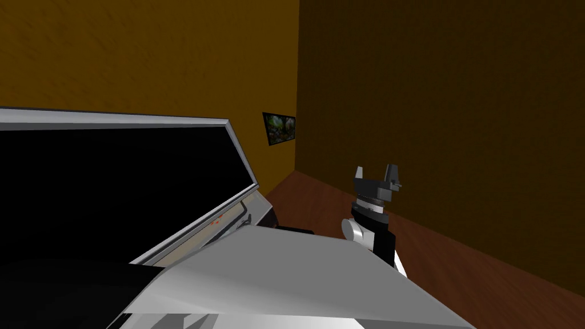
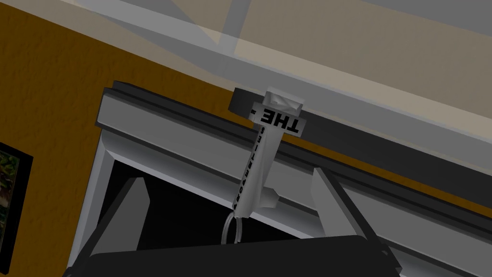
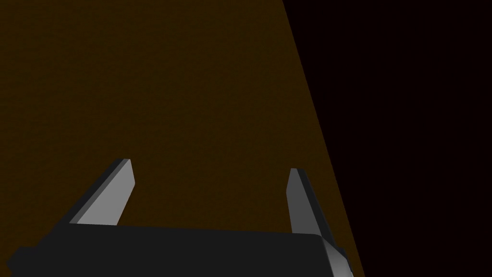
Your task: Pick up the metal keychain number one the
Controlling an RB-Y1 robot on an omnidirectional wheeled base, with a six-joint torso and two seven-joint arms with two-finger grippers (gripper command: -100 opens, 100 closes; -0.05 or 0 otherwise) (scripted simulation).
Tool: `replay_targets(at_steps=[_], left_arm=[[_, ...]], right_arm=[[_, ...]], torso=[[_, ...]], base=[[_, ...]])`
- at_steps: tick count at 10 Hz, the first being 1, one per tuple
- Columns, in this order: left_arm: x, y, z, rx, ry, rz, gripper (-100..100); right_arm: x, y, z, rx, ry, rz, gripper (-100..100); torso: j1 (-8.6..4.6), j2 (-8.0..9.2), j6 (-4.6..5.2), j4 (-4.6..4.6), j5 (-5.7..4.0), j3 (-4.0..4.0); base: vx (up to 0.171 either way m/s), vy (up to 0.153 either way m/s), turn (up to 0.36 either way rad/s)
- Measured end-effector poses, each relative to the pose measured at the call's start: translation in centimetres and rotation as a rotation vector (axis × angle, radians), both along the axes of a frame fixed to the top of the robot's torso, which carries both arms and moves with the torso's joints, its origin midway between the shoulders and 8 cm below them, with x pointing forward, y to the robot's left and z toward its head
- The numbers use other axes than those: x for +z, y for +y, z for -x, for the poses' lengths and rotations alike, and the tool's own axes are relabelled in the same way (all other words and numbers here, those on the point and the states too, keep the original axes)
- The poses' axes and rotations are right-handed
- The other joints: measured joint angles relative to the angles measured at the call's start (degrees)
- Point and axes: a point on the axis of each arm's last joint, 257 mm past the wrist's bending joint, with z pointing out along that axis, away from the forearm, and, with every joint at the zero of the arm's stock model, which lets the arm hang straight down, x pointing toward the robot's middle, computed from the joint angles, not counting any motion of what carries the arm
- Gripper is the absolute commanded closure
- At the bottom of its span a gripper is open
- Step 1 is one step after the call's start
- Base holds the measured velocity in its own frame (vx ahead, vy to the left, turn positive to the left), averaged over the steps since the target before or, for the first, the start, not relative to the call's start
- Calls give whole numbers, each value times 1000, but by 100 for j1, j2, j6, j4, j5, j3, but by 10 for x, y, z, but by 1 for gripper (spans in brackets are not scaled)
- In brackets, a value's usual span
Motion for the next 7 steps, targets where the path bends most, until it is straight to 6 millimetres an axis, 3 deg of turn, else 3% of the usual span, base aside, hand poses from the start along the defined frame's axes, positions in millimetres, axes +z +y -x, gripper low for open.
replay_targets(at_steps=[2,4,6,7], left_arm=[[-1,0,3,7,6,5,-100],[6,6,11,23,0,-13,-100],[5,14,17,48,0,-13,-100],[4,14,19,50,2,-11,-100]], right_arm=[[0,0,0,0,0,0,0],[0,0,0,0,0,0,0],[0,0,0,0,0,0,0],[0,0,0,0,0,0,0]], torso=[[-4,-4,2,0,-1,-2],[-4,2,6,1,-2,1],[1,0,0,0,0,0],[-2,-2,1,0,0,-1]], base=[[0,0,0],[-10,10,-258],[-5,3,40],[-7,0,-284]])
